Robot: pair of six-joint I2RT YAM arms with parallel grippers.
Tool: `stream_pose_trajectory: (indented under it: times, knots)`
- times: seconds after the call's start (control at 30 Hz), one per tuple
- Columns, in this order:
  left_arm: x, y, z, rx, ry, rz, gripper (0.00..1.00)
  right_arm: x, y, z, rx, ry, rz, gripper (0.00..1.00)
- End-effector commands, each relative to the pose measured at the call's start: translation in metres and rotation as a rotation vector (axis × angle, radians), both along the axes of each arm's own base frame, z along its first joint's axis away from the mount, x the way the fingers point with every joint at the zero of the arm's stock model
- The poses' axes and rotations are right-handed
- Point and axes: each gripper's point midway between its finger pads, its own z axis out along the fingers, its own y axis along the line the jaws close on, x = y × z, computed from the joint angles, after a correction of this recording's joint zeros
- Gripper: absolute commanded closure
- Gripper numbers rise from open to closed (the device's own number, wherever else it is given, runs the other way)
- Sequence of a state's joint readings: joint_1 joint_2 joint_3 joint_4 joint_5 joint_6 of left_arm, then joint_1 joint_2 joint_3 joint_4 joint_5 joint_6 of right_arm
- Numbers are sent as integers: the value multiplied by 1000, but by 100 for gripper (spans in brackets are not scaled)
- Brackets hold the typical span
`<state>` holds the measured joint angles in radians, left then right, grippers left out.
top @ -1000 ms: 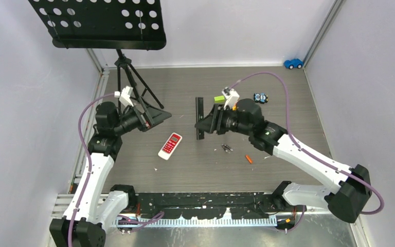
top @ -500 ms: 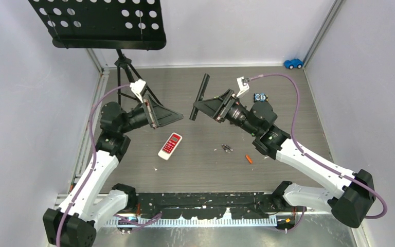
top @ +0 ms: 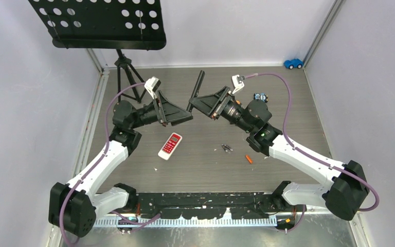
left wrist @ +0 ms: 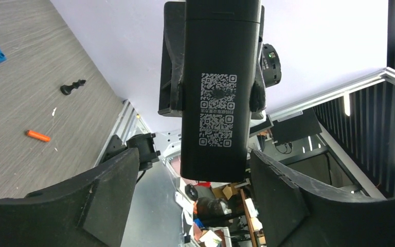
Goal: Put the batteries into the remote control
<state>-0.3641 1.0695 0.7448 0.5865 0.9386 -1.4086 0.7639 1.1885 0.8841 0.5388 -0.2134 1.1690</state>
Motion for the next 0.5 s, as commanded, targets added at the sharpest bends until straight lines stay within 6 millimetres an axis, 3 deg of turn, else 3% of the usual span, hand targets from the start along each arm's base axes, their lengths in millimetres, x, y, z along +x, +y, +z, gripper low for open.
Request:
stream_pose_trajectory:
  times: [0.0, 0.17, 0.27, 0.37, 0.47]
  knots:
    - [-8, 0, 17, -43, -72, -31, 23, -9, 1, 39, 94, -71, 43, 61]
    - [-6, -1, 21, -44, -91, -30, 38, -7, 2, 34, 82, -57, 43, 61]
    - [-6, -1, 18, -38, -97, -28, 51, -6, 3, 30, 73, -48, 39, 61]
    - [-6, -1, 14, -25, -114, -33, 75, -4, 4, 23, 49, -32, 33, 60]
    - [-4, -2, 7, 25, -151, -32, 99, -1, 4, 15, -12, -17, 16, 37]
